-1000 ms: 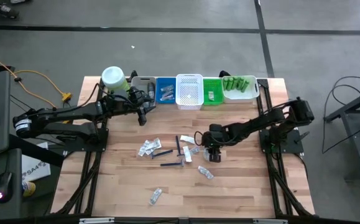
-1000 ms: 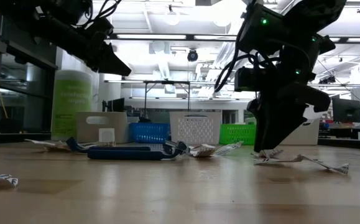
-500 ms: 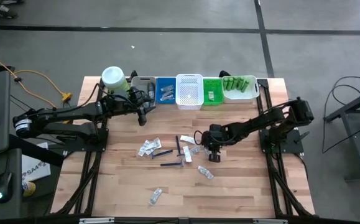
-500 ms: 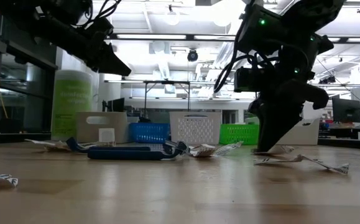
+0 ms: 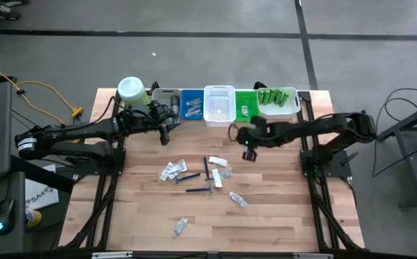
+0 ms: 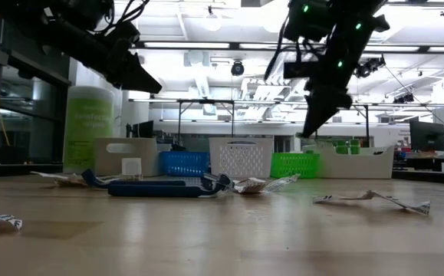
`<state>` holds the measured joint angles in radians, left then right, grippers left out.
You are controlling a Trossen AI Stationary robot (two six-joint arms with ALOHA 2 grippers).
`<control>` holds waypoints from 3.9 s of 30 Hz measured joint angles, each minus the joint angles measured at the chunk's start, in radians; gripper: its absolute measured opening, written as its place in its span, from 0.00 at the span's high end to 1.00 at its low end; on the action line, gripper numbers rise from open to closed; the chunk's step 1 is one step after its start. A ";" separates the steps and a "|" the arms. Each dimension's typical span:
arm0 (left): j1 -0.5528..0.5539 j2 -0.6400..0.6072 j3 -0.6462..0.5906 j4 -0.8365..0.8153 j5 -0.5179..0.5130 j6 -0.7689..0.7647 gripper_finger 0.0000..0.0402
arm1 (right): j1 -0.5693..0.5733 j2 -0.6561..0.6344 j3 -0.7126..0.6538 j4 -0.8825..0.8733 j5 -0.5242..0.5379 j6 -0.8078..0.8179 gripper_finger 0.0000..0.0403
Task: Pick & Place Travel size toiletries
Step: Put the white bandage pack into the green bin
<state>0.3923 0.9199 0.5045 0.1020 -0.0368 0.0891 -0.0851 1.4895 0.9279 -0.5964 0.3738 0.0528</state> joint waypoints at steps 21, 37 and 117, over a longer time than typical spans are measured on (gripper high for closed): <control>0.000 0.000 0.000 -0.006 0.000 0.004 0.54 | -0.374 0.007 0.008 0.335 0.120 -0.391 0.99; 0.000 0.000 0.000 -0.006 0.000 0.008 0.54 | -0.479 0.024 0.008 0.391 0.032 -0.448 0.95; 0.000 -0.003 0.000 -0.023 0.004 0.012 0.54 | 0.120 0.239 0.008 0.332 -0.514 0.991 0.59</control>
<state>0.3923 0.9173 0.5045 0.0792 -0.0326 0.1013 0.0353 1.7287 0.9360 -0.2643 -0.1401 1.0439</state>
